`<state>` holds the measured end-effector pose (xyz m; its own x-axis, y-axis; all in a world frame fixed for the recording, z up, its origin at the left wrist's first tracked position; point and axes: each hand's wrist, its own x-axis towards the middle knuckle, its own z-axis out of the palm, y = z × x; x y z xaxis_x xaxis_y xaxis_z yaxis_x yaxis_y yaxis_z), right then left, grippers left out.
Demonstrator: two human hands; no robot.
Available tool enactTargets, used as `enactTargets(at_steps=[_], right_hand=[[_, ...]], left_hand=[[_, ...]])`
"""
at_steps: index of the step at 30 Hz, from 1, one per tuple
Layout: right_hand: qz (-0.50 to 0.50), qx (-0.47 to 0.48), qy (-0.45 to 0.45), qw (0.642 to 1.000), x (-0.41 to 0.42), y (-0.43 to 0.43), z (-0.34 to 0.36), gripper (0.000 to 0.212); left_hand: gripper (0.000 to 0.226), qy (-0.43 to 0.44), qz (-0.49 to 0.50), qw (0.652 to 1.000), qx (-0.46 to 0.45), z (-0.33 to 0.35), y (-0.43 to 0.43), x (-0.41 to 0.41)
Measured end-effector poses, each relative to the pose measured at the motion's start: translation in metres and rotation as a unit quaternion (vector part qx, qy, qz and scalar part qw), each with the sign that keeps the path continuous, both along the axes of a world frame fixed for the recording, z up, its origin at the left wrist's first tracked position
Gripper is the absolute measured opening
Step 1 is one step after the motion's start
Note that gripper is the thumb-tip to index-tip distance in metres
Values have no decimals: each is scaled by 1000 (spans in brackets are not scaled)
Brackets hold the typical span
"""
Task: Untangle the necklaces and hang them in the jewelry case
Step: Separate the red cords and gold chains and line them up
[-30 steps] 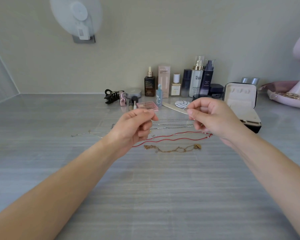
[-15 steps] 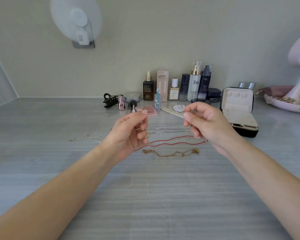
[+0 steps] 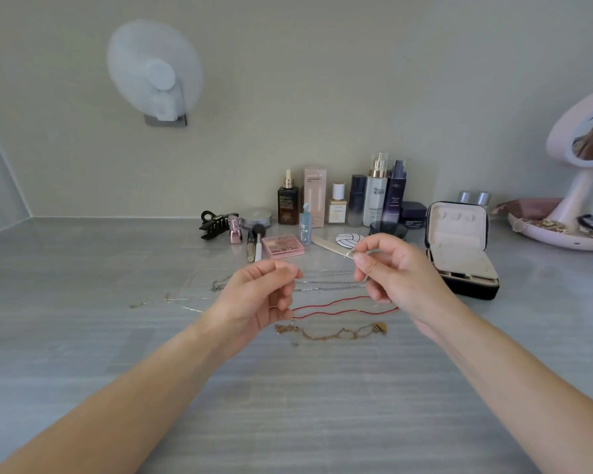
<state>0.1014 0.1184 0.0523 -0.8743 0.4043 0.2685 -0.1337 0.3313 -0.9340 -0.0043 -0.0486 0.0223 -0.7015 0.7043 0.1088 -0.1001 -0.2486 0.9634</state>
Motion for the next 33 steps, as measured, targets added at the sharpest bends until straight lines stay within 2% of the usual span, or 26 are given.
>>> enactTargets(at_steps=[6, 11, 14, 18, 23, 29, 33], right_hand=[[-17, -3, 4, 1000, 0, 2, 0, 15], [-13, 114, 2, 993, 0, 0, -3, 13], [18, 123, -15, 992, 0, -2, -5, 12], [28, 62, -17, 998, 0, -1, -3, 18], [41, -100, 17, 994, 3, 6, 8, 28], [44, -52, 6, 998, 2, -2, 4, 39], [24, -102, 47, 993, 2, 1, 6, 43]], left_hand=[[13, -15, 0, 1000, 4, 3, -2, 1], [16, -10, -4, 1000, 25, 2, -1, -1], [18, 1, 6, 1000, 5, 0, 0, 0], [15, -4, -2, 1000, 18, 1, 0, 2], [26, 18, 17, 1000, -8, -2, 2, 1], [24, -17, -23, 999, 33, 0, 4, 4], [23, -19, -38, 999, 28, 2, 4, 6]])
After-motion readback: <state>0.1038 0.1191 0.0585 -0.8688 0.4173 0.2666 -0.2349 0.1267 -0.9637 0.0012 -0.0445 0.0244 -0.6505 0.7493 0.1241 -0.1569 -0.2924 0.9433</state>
